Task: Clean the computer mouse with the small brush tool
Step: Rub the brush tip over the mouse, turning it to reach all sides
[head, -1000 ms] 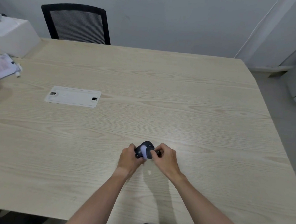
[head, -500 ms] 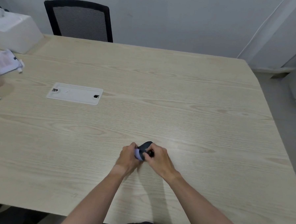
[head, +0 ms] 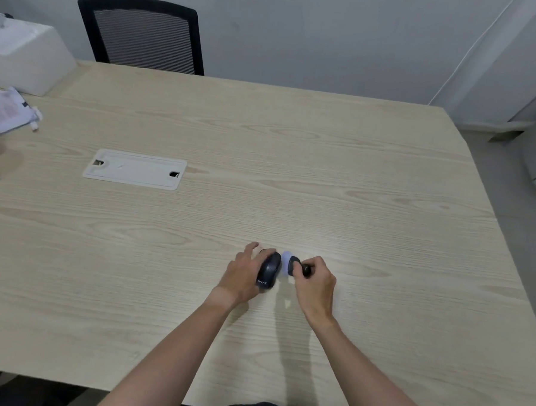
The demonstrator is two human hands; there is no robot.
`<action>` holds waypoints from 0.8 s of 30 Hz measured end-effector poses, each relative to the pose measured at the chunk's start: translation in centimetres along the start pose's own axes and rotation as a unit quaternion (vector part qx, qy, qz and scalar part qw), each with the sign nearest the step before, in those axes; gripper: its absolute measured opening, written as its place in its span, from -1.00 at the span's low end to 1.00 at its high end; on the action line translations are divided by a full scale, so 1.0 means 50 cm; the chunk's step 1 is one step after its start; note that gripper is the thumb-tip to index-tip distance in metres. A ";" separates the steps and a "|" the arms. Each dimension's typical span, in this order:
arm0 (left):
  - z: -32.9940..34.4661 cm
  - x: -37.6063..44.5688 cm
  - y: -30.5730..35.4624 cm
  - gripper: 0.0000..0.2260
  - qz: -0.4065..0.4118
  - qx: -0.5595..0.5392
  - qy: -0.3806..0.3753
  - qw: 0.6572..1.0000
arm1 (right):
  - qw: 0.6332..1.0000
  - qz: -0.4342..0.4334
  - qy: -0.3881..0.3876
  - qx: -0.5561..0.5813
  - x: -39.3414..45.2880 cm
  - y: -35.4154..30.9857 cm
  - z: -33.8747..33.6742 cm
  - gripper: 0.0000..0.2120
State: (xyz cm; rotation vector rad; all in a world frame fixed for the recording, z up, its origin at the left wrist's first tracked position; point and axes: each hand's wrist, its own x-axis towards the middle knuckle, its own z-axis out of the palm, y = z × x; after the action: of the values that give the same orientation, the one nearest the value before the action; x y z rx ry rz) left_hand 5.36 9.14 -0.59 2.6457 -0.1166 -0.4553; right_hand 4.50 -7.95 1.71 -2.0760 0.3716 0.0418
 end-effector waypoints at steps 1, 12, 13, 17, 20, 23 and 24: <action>0.003 0.005 -0.001 -0.30 0.026 0.035 -0.023 0.999 | 1.000 -0.013 -0.019 -0.002 -0.005 0.002 0.000 -0.83; 0.020 0.009 -0.034 -0.30 0.059 0.012 -0.030 0.998 | 0.999 -0.013 -0.044 -0.013 -0.022 0.033 0.006 -0.81; 0.020 0.008 -0.034 -0.30 0.055 0.006 -0.029 0.998 | 0.998 -0.032 -0.060 -0.010 -0.026 0.031 0.006 -0.81; 0.008 0.007 -0.023 -0.21 0.019 0.004 -0.045 0.999 | 0.994 -0.041 -0.096 -0.026 -0.033 0.027 0.017 -0.82; 0.003 0.006 -0.013 -0.21 0.002 0.014 -0.044 0.999 | 0.998 -0.016 -0.049 -0.039 -0.026 0.028 0.018 -0.83; 0.000 0.007 -0.003 -0.23 -0.002 0.050 -0.041 0.998 | 0.999 -0.020 -0.041 -0.026 -0.027 0.027 0.013 -0.82; -0.003 0.009 0.000 -0.24 -0.001 0.072 -0.043 0.996 | 0.998 -0.025 -0.044 -0.022 -0.030 0.026 0.012 -0.81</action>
State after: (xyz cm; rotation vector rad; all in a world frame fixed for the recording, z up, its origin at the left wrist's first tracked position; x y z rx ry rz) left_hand 5.84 9.13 -0.60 2.7676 -0.1808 -0.5812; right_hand 2.80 -7.68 0.57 -2.1188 0.2675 0.1131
